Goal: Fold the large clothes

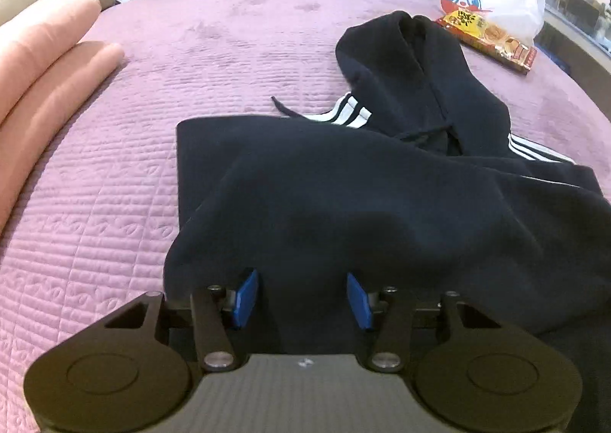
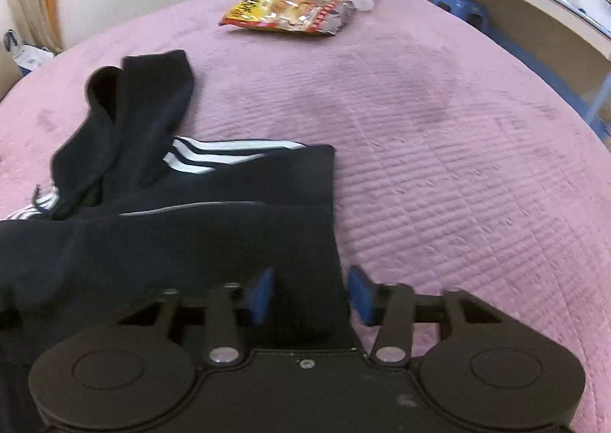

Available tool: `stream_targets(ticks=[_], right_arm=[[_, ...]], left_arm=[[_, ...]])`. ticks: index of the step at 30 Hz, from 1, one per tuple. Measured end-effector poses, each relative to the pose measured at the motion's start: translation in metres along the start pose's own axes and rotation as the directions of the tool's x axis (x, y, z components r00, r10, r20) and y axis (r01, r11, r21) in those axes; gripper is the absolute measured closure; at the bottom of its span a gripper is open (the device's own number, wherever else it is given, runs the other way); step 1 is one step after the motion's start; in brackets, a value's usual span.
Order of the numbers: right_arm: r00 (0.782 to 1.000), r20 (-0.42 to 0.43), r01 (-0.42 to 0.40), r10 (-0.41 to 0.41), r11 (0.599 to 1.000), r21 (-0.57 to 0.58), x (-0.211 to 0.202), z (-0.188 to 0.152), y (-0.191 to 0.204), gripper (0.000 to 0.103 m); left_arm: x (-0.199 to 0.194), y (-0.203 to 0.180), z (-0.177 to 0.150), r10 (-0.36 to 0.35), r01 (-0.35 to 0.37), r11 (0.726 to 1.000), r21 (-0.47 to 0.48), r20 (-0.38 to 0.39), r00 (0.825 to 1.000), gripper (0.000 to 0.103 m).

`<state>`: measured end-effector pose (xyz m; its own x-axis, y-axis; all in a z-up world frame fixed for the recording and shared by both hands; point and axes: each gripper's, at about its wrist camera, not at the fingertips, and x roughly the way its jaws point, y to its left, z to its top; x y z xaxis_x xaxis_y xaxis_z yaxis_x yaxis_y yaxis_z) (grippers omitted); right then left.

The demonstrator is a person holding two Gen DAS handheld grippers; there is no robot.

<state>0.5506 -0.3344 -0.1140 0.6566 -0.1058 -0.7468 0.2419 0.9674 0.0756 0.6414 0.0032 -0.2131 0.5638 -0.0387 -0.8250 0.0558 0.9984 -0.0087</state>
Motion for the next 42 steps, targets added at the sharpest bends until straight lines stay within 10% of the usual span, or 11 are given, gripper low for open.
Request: stream_targets(ticks=[5, 9, 16, 24, 31, 32, 34, 36, 38, 42], right_arm=[[0.991, 0.131, 0.005, 0.011, 0.993, -0.119, -0.018, -0.009, 0.025, 0.065], [1.000, 0.026, 0.021, -0.017, 0.983, -0.180, 0.021, -0.017, 0.039, 0.076], [0.996, -0.077, -0.047, 0.033, 0.981, -0.190, 0.025, 0.003, 0.035, 0.072], [0.947, 0.160, -0.229, 0.279, 0.935, -0.271, -0.003, 0.075, 0.085, 0.072], [0.903, 0.198, -0.332, 0.381, 0.912, -0.243, 0.054, 0.127, 0.133, 0.070], [0.902, 0.203, -0.329, 0.380, 0.912, -0.246, 0.063, 0.134, 0.139, 0.065], [0.901, 0.215, -0.321, 0.376, 0.913, -0.253, 0.078, 0.145, 0.150, 0.061], [0.900, 0.217, -0.316, 0.377, 0.910, -0.267, 0.095, 0.152, 0.163, 0.057], [0.906, 0.231, -0.292, 0.356, 0.917, -0.270, 0.110, 0.157, 0.174, 0.033], [0.916, 0.224, -0.274, 0.333, 0.927, -0.257, 0.140, 0.168, 0.205, 0.032]], left_arm=[[-0.020, -0.004, 0.008, -0.040, 0.038, 0.999, 0.015, 0.107, 0.993, 0.051], [0.018, 0.000, 0.008, 0.000, 0.000, 1.000, -0.006, -0.027, 1.000, 0.053], [-0.002, -0.004, 0.019, -0.061, 0.059, 0.998, 0.029, 0.060, 0.996, 0.058], [0.026, -0.031, 0.162, -0.214, 0.202, 0.976, 0.077, 0.240, 0.947, 0.051], [0.125, -0.073, 0.258, -0.227, 0.203, 0.962, 0.184, 0.117, 0.967, 0.047], [0.138, -0.078, 0.263, -0.208, 0.188, 0.964, 0.190, 0.096, 0.973, 0.049], [0.165, -0.086, 0.268, -0.116, 0.100, 0.969, 0.226, 0.062, 0.991, 0.091], [0.169, -0.083, 0.265, -0.070, 0.039, 0.971, 0.234, 0.124, 0.990, 0.095], [0.153, -0.061, 0.260, -0.164, 0.134, 0.979, 0.156, 0.201, 0.966, 0.095], [0.143, 0.004, 0.250, -0.223, 0.250, 0.965, -0.077, 0.257, 0.940, 0.095]])
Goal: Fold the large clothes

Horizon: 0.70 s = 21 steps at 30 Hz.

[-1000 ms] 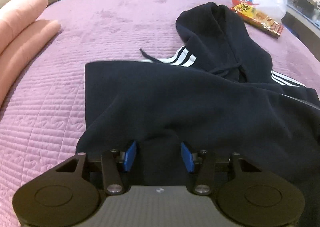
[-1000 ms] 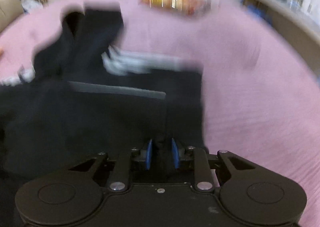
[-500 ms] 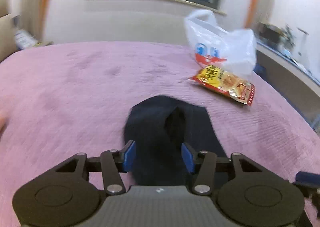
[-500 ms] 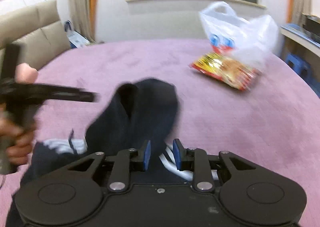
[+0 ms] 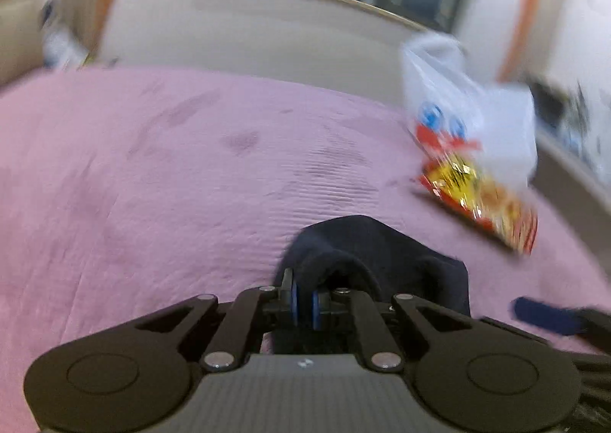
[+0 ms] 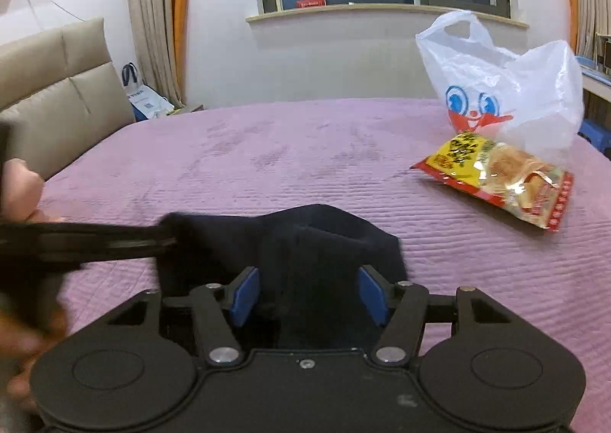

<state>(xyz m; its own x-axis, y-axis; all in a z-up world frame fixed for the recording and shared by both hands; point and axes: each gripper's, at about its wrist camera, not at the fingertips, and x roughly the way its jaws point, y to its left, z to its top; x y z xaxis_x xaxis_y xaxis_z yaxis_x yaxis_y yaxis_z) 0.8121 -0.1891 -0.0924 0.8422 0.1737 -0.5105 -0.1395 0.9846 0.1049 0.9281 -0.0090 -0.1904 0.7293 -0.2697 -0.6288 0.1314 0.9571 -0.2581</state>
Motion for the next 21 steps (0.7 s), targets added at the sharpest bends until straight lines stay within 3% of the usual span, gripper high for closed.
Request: stream_targets(ticks=[3, 4, 5, 10, 14, 15, 16, 17, 18, 19, 21], right_arm=[[0.989, -0.060, 0.133, -0.136, 0.989, -0.059, 0.037, 0.001, 0.015, 0.038], [0.979, -0.094, 0.172, -0.179, 0.982, -0.078, 0.049, 0.000, 0.015, 0.073], [0.978, -0.110, 0.173, -0.178, 0.983, -0.056, 0.051, 0.001, 0.008, 0.095], [0.985, 0.053, 0.158, -0.167, 0.978, 0.139, -0.030, 0.009, -0.056, 0.095], [0.984, -0.033, 0.179, -0.176, 0.945, 0.274, -0.042, -0.017, -0.115, 0.092], [0.982, -0.085, 0.188, -0.171, 0.944, 0.273, -0.033, -0.028, -0.124, 0.089], [0.974, -0.156, 0.200, -0.162, 0.943, 0.265, -0.020, -0.040, -0.131, 0.077], [0.962, -0.228, 0.210, -0.150, 0.941, 0.265, -0.008, -0.053, -0.139, 0.056], [0.958, -0.260, 0.195, -0.121, 0.939, 0.282, -0.004, -0.064, -0.146, 0.049], [0.968, -0.227, 0.168, -0.103, 0.942, 0.289, -0.011, -0.068, -0.149, 0.050], [0.974, -0.219, 0.125, -0.064, 0.952, 0.279, -0.032, -0.064, -0.152, 0.041]], left_arm=[[0.008, 0.031, -0.008, -0.002, -0.001, 0.997, -0.081, -0.039, 0.999, 0.095], [0.011, 0.037, -0.012, 0.001, -0.005, 0.996, -0.086, -0.052, 0.999, 0.095], [0.013, 0.042, -0.015, -0.003, -0.002, 0.996, -0.086, -0.064, 0.998, 0.095], [0.008, 0.052, -0.016, -0.036, 0.033, 0.998, -0.050, -0.059, 0.998, 0.095], [0.009, 0.063, -0.020, -0.042, 0.037, 0.997, -0.062, -0.075, 0.996, 0.094], [0.013, 0.062, -0.022, -0.030, 0.026, 0.999, -0.039, -0.095, 0.995, 0.090], [0.019, 0.058, -0.027, 0.019, -0.015, 0.999, 0.031, -0.127, 0.992, 0.087], [0.026, 0.054, -0.033, 0.070, -0.054, 0.994, 0.100, -0.159, 0.985, 0.080], [0.031, 0.054, -0.040, 0.081, -0.058, 0.989, 0.137, -0.170, 0.982, 0.079], [0.028, 0.054, -0.043, 0.072, -0.049, 0.988, 0.149, -0.147, 0.987, 0.078], [0.017, 0.056, -0.041, 0.047, -0.020, 0.985, 0.169, -0.158, 0.986, 0.077]])
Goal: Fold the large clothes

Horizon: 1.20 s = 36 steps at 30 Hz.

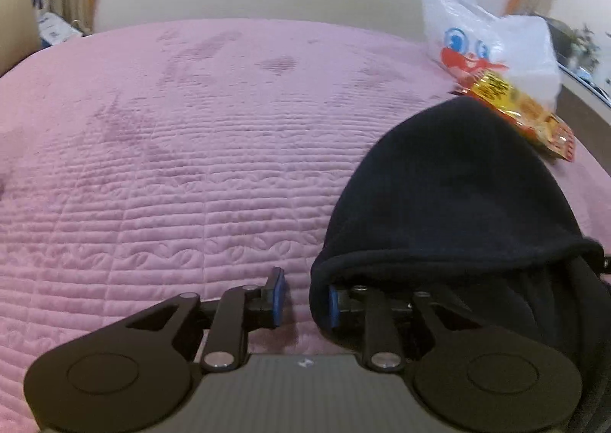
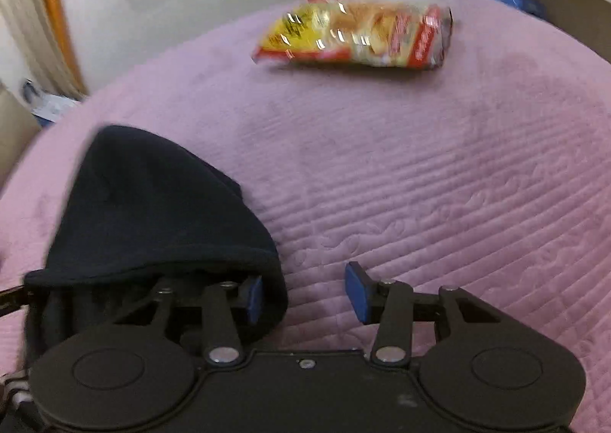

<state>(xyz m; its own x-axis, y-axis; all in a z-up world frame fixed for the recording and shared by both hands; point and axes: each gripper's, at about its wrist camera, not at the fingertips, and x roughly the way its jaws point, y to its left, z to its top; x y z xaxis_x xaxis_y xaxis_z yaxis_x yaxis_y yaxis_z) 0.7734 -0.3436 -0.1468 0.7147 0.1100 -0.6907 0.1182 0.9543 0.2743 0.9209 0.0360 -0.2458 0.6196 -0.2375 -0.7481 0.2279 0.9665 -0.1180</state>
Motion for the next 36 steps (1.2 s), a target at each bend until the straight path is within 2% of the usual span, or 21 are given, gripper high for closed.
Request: stream_targets(ticks=[2, 3, 4, 7, 9, 11, 12, 14, 16, 20, 23, 25, 28, 29, 30, 31, 32, 36], right_arm=[[0.999, 0.035, -0.037, 0.039, 0.998, -0.046, -0.026, -0.001, -0.003, 0.037], [0.997, 0.059, -0.041, 0.046, 0.996, -0.080, -0.041, -0.003, -0.004, 0.037], [0.996, 0.076, -0.034, 0.042, 0.993, -0.113, -0.052, -0.003, -0.002, 0.037], [0.993, 0.117, -0.010, 0.031, 0.985, -0.175, -0.069, 0.002, -0.001, 0.036], [0.990, 0.132, -0.032, 0.058, 0.981, -0.191, -0.068, 0.013, 0.011, 0.036], [0.987, 0.125, -0.073, 0.101, 0.975, -0.210, -0.053, 0.028, 0.028, 0.036], [0.985, 0.117, -0.096, 0.125, 0.968, -0.230, -0.041, 0.035, 0.038, 0.036], [0.983, 0.108, -0.108, 0.146, 0.950, -0.293, -0.018, 0.046, 0.063, 0.027], [0.987, 0.090, -0.097, 0.133, 0.941, -0.325, 0.007, 0.055, 0.080, 0.026], [0.989, 0.017, -0.136, 0.147, 0.949, -0.283, 0.054, 0.066, 0.085, 0.026], [0.989, -0.056, -0.149, 0.140, 0.957, -0.249, 0.084, 0.068, 0.080, 0.025], [0.991, -0.072, -0.126, 0.112, 0.962, -0.243, 0.093, 0.068, 0.077, 0.025], [0.984, -0.118, -0.156, 0.136, 0.971, -0.180, 0.105, 0.069, 0.069, 0.022], [0.982, -0.119, -0.168, 0.148, 0.968, -0.186, 0.103, 0.070, 0.070, 0.027], [0.979, -0.129, -0.184, 0.160, 0.962, -0.203, 0.100, 0.070, 0.073, 0.037], [0.975, -0.138, -0.199, 0.172, 0.957, -0.211, 0.095, 0.070, 0.077, 0.067], [0.970, -0.145, -0.226, 0.197, 0.950, -0.216, 0.088, 0.070, 0.080, 0.092], [0.974, -0.056, -0.224, 0.218, 0.908, -0.353, 0.033, 0.062, 0.097, 0.095]], left_arm=[[-0.025, 0.010, -0.002, -0.060, 0.060, 0.998, 0.019, 0.035, 0.998, 0.072], [-0.037, 0.015, -0.003, -0.067, 0.066, 0.998, 0.023, 0.047, 0.997, 0.065], [-0.048, 0.021, -0.004, -0.066, 0.065, 0.998, 0.027, 0.056, 0.996, 0.063], [-0.074, 0.034, 0.001, -0.048, 0.046, 0.999, 0.027, 0.080, 0.996, 0.065], [-0.084, 0.038, 0.014, -0.058, 0.057, 0.998, 0.017, 0.097, 0.994, 0.066], [-0.087, 0.038, 0.035, -0.103, 0.107, 0.994, -0.023, 0.147, 0.984, 0.065], [-0.082, 0.036, 0.046, -0.135, 0.142, 0.989, -0.041, 0.146, 0.980, 0.064], [-0.057, 0.022, 0.070, -0.220, 0.226, 0.973, -0.054, 0.105, 0.970, 0.063], [-0.023, 0.003, 0.086, -0.260, 0.261, 0.965, -0.017, 0.035, 0.965, 0.062], [0.044, -0.035, 0.098, -0.257, 0.272, 0.955, 0.120, -0.127, 0.958, 0.062], [0.080, -0.048, 0.099, -0.239, 0.275, 0.948, 0.163, -0.207, 0.949, 0.059], [0.093, -0.049, 0.096, -0.234, 0.274, 0.946, 0.171, -0.221, 0.947, 0.059], [0.100, -0.051, 0.101, -0.237, 0.273, 0.950, 0.149, -0.220, 0.946, 0.058], [0.101, -0.052, 0.102, -0.235, 0.272, 0.951, 0.145, -0.228, 0.945, 0.058], [0.101, -0.054, 0.103, -0.230, 0.268, 0.952, 0.147, -0.231, 0.945, 0.063], [0.099, -0.055, 0.102, -0.238, 0.276, 0.950, 0.149, -0.232, 0.943, 0.074], [0.094, -0.056, 0.100, -0.245, 0.284, 0.947, 0.151, -0.234, 0.941, 0.101], [0.043, -0.062, 0.088, -0.278, 0.304, 0.926, 0.223, -0.138, 0.951, 0.103]])
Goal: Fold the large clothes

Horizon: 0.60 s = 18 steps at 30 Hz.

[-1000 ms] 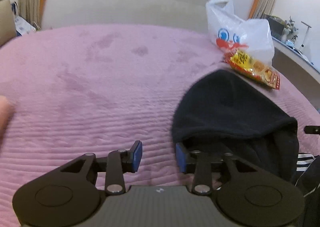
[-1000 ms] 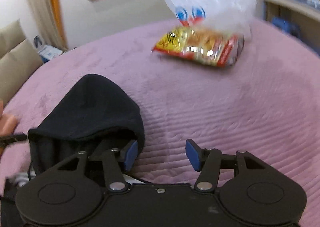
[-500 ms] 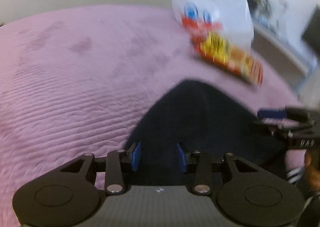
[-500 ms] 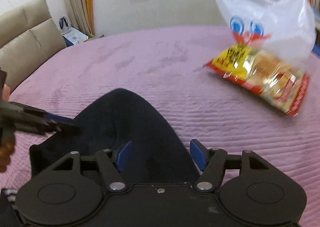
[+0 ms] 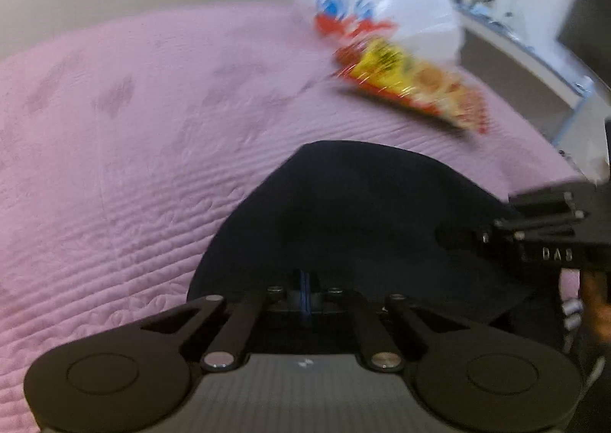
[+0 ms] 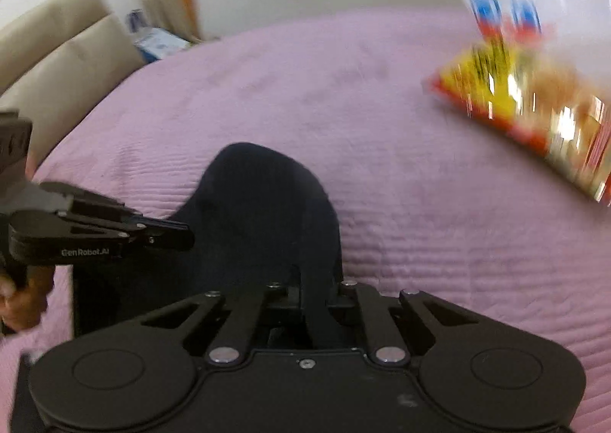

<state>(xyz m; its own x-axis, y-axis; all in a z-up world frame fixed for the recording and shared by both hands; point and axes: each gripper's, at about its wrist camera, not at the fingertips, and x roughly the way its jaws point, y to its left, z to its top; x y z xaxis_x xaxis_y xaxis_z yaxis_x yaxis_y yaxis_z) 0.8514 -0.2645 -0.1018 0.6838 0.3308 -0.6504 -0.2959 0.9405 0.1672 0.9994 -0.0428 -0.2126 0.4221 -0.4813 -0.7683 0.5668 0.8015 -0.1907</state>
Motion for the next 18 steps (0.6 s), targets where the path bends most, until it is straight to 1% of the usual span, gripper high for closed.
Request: stream_targets(ticks=[2, 5, 7, 8, 9, 11, 12, 13, 14, 15, 18], right_arm=[[0.998, 0.065, -0.020, 0.024, 0.998, -0.057, -0.041, -0.007, 0.017, 0.095], [0.986, 0.160, -0.009, 0.038, 0.984, -0.179, -0.106, -0.024, 0.043, 0.095], [0.978, 0.201, -0.007, 0.058, 0.970, -0.244, -0.145, -0.037, 0.060, 0.095], [0.975, 0.210, -0.011, 0.071, 0.963, -0.271, -0.161, -0.043, 0.068, 0.095], [0.972, 0.220, -0.011, 0.079, 0.956, -0.294, -0.178, -0.049, 0.076, 0.095], [0.968, 0.228, -0.025, 0.104, 0.945, -0.327, -0.200, -0.059, 0.091, 0.095], [0.965, 0.232, -0.033, 0.120, 0.938, -0.346, -0.209, -0.063, 0.099, 0.095], [0.963, 0.234, -0.040, 0.133, 0.930, -0.364, -0.217, -0.066, 0.108, 0.095], [0.961, 0.235, -0.046, 0.145, 0.924, -0.380, -0.223, -0.068, 0.114, 0.095], [0.960, 0.235, -0.052, 0.156, 0.917, -0.396, -0.229, -0.070, 0.122, 0.095], [0.958, 0.237, -0.037, 0.160, 0.892, -0.451, -0.237, -0.075, 0.137, 0.095]], left_arm=[[-0.038, -0.010, -0.011, -0.032, 0.032, 0.999, -0.001, 0.065, 0.997, 0.103], [-0.103, -0.027, -0.030, -0.067, 0.068, 0.998, 0.002, 0.166, 0.984, 0.103], [-0.142, -0.043, -0.043, -0.068, 0.061, 0.997, 0.041, 0.204, 0.977, 0.103], [-0.153, -0.050, -0.047, -0.067, 0.057, 0.997, 0.051, 0.204, 0.977, 0.103], [-0.160, -0.054, -0.048, -0.076, 0.069, 0.997, 0.042, 0.201, 0.977, 0.100], [-0.170, -0.060, -0.054, -0.142, 0.147, 0.989, -0.013, 0.186, 0.972, 0.093], [-0.173, -0.065, -0.056, -0.135, 0.143, 0.989, -0.030, 0.192, 0.972, 0.089], [-0.177, -0.072, -0.060, -0.111, 0.122, 0.992, -0.043, 0.205, 0.972, 0.086], [-0.182, -0.079, -0.064, -0.096, 0.107, 0.993, -0.042, 0.212, 0.972, 0.077], [-0.187, -0.085, -0.067, -0.096, 0.107, 0.994, -0.038, 0.211, 0.973, 0.071], [-0.205, -0.095, -0.079, -0.105, 0.122, 0.990, -0.071, 0.205, 0.973, 0.070]])
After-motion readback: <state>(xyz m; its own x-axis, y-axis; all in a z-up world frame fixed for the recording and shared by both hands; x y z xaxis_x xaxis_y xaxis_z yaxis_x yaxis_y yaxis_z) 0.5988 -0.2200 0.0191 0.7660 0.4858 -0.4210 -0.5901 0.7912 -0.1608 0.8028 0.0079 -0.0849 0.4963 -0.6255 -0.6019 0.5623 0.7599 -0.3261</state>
